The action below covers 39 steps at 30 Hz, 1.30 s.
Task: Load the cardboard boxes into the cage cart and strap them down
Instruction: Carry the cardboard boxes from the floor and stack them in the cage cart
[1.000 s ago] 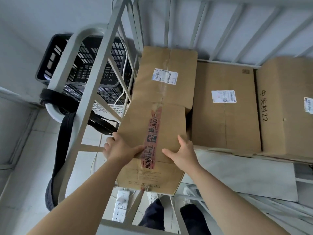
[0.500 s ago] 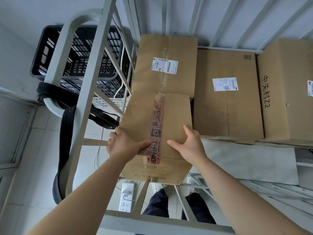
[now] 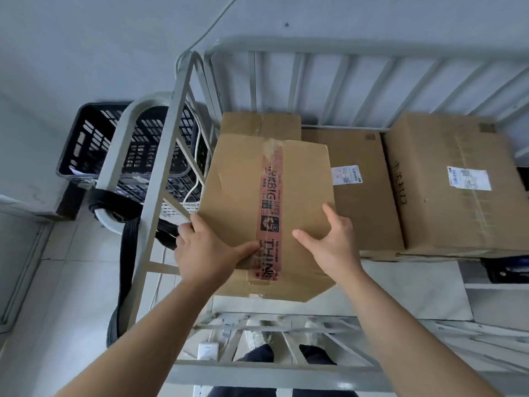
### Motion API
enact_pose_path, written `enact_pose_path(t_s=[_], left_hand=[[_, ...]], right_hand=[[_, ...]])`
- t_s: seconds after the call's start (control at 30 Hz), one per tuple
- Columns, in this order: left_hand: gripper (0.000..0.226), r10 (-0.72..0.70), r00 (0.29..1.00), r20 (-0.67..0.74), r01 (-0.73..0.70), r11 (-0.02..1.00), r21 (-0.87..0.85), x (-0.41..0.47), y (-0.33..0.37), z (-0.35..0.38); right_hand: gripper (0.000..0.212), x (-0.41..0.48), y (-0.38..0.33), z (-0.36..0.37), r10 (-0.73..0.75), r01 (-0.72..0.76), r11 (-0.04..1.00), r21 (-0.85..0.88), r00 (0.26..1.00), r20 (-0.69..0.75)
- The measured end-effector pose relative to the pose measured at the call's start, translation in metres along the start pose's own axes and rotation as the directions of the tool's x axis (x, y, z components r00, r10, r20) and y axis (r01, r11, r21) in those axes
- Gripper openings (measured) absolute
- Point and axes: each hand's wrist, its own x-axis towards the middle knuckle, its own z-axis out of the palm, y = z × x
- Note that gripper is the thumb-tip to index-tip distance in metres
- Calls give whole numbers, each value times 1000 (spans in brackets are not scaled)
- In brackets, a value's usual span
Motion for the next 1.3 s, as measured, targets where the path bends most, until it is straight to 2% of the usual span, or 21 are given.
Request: enact_pose_path(t_s=[0.1,0.27,0.47,0.67,0.83,1.03,1.3], left_hand=[[124,70,997,-13,-70,997,-11,-8,23,-24],[131,200,977,-70,-202,979,-26,-13,62,-41],[135,328,944,38,-321,938,-130,-3,121,-20],[133,408,898,163,-389,911,-137,5,179,31],[132,439,867,236,-443,896,-40,20,218,70],[129,448,842,299,-502,855,132,35,240,108],[126,316,896,313,-373,917,142,40,214,153]], right_hand=[[88,-8,-17,-27,-13,16,998,56,999,-48],[88,-18,-25,-71,-12,34,992,124,984,-179],[87,-14,-4,-112,43,7,989,144,937,-345],[87,6,48,-142,159,-102,981,164,909,-387],[89,30,92,-152,234,-176,964,199,917,-323],[90,48,133,-153,298,-265,942,207,942,-151],[91,82,159,-154,271,-269,960,73,963,-13]])
